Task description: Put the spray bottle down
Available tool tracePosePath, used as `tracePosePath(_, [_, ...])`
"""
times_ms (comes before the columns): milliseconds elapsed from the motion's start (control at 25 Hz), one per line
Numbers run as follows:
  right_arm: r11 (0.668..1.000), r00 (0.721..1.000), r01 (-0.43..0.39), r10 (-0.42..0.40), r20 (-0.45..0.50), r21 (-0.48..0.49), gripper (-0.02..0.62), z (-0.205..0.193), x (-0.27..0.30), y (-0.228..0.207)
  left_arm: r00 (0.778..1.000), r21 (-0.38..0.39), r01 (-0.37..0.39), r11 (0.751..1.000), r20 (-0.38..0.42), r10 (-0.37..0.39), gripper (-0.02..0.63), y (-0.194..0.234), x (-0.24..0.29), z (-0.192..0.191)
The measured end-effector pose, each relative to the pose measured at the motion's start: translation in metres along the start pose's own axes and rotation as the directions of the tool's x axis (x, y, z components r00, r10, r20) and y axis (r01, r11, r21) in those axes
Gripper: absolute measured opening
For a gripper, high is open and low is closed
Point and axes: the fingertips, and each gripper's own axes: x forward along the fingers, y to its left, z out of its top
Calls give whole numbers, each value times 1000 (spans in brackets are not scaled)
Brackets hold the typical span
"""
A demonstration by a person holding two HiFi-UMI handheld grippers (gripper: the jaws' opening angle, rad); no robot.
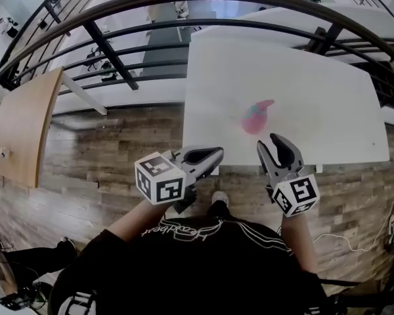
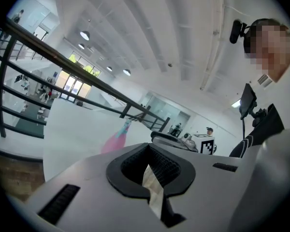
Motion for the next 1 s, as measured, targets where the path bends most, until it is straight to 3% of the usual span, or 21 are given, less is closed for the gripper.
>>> tracePosePath(280, [997,997,-68,67,27,36,132,27,-84,112,997,80,71,994,16,-72,3,-84,-61,-22])
tracePosePath(480, [992,996,-89,88,19,84,70,37,-132,168,994,105,107,989,15,-110,3,-136,-95,-38])
tracePosePath(840, [972,994,-105,103,20,211,33,37,-181,224,985,144,173,974,5,-175,3,-194,-133,-60])
tracePosePath(1000, [974,995,-98,98,11,204,26,40,-187,230,982,150,186,971,4,-188,3,-203,-138,-60])
